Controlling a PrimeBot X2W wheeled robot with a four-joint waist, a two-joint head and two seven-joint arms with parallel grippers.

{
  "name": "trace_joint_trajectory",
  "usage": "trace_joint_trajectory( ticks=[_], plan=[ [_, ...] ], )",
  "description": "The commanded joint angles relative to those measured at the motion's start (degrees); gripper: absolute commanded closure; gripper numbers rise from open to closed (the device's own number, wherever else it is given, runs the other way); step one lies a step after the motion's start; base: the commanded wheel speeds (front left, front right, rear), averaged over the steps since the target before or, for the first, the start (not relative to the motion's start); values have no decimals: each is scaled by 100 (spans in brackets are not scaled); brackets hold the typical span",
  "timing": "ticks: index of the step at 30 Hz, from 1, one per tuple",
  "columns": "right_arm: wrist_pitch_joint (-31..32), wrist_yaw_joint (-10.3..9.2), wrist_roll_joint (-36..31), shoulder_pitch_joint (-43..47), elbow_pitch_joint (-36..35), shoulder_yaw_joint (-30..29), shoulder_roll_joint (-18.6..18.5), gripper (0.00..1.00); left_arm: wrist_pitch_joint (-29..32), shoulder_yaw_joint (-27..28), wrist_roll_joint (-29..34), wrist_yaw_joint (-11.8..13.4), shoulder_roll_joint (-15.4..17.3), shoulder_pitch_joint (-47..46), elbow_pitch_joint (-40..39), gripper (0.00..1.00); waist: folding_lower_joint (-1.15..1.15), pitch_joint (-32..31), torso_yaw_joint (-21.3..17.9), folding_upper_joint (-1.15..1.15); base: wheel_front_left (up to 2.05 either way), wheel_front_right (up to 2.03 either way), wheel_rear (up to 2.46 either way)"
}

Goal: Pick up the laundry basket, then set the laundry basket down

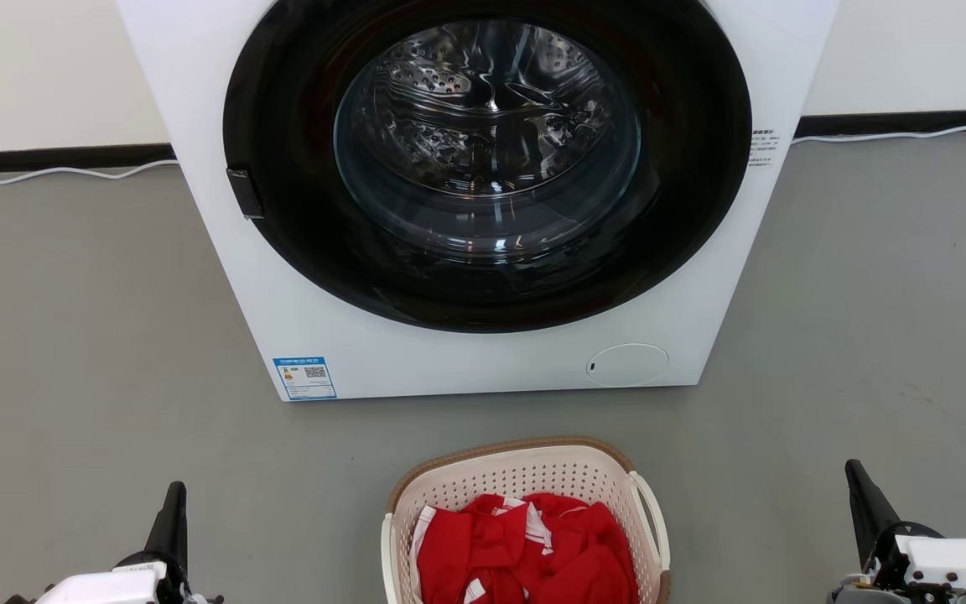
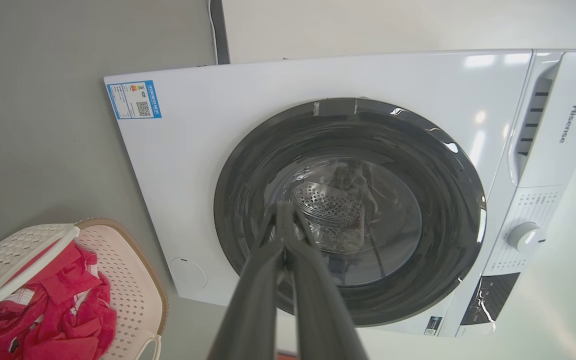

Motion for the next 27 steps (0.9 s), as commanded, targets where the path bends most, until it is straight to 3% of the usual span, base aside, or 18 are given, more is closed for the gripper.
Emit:
trace_joint_trajectory(
  ticks=[1,27],
  plan=[
    [51,18,42,-200,-179,111,-55,100,46,186,-38,-42,89,-264,-154,100,0,0,0,0,0,0,0],
    [50,18,43,-199,-179,111,-55,100,46,186,-39,-42,89,-264,-155,100,0,0,0,0,0,0,0]
  ],
)
